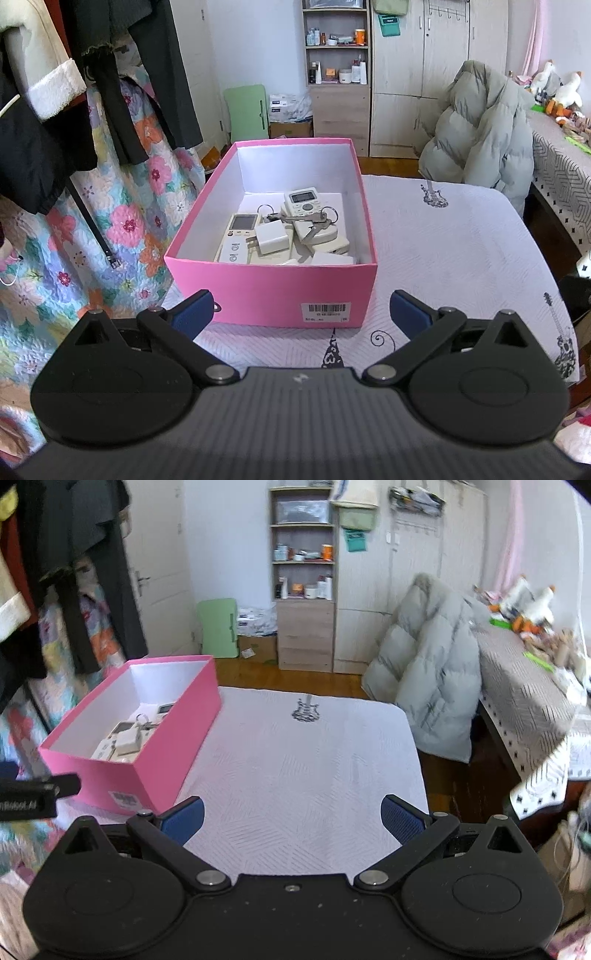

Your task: Organize rigid objects

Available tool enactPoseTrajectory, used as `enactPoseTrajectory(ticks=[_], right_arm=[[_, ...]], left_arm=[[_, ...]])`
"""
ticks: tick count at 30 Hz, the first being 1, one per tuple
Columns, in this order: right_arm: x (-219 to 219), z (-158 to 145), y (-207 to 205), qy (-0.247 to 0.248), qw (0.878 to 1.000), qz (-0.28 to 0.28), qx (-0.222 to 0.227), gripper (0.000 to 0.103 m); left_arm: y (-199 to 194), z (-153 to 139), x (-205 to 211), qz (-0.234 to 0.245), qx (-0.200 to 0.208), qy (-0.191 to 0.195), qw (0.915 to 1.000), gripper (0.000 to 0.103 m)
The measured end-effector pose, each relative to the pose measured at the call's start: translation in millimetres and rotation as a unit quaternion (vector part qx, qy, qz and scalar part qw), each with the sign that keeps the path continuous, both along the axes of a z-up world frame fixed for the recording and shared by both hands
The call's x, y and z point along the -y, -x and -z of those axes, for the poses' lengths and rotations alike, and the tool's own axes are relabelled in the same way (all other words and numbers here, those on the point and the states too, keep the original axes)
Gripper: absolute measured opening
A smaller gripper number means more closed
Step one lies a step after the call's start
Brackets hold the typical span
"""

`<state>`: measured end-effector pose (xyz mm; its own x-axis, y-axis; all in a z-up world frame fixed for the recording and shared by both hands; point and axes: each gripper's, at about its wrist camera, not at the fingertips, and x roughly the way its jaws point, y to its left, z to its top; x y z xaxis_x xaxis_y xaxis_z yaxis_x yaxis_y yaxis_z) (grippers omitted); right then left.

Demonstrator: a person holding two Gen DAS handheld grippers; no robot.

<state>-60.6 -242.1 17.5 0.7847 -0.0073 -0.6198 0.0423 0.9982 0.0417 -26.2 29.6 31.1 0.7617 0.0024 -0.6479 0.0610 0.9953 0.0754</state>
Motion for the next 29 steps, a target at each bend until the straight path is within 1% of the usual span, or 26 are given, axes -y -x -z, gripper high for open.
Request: enactPoseTrajectory(ticks=[3,7,12,17,22,25,29], right_arm=[[2.2,1.8,1.3,-0.004,1.0,0.006,-0.003,0.103],[1.4,1.9,1.7,0.002,1.0,0.0,-0.002,0.103],[0.1,0.5,2.0,0.008,1.0,0.002,0.001,0.103],[-1.9,1.2,1.6,0.011,1.0,-0.004,-0.002,0.103],[-2.8,1.0,2.5,0.012,1.0,-0.005,-0.002,0.103],[-2.6,1.2,2.1,0.013,1.0,-0.005,-0.001,0.103],[-2.1,1.3,1.8,0.013,1.0,-0.006,-0.004,0.103]], left_arm=[[0.6,-0.4,0.7,-0.003,0.001,-0.002,1.0,0.103],[1.7,-0.6,0.3,-0.004,0.003,0.001,1.0,0.103],[1.7,-1.6,1.3,0.004,-0.004,0.011,0.9999,0.103],[2.5,-1.6,3.0,0.001,-0.001,0.005,1.0,0.103],[1.2,-0.7,-2.1,0.007,-0.008,0.027,0.9996,0.103],[1.1,0.0,-2.1,-0.002,-0.005,0.022,0.9997,0.103],[-0.1,0.6,-2.9,-0.003,-0.008,0.02,0.9998,0.103]])
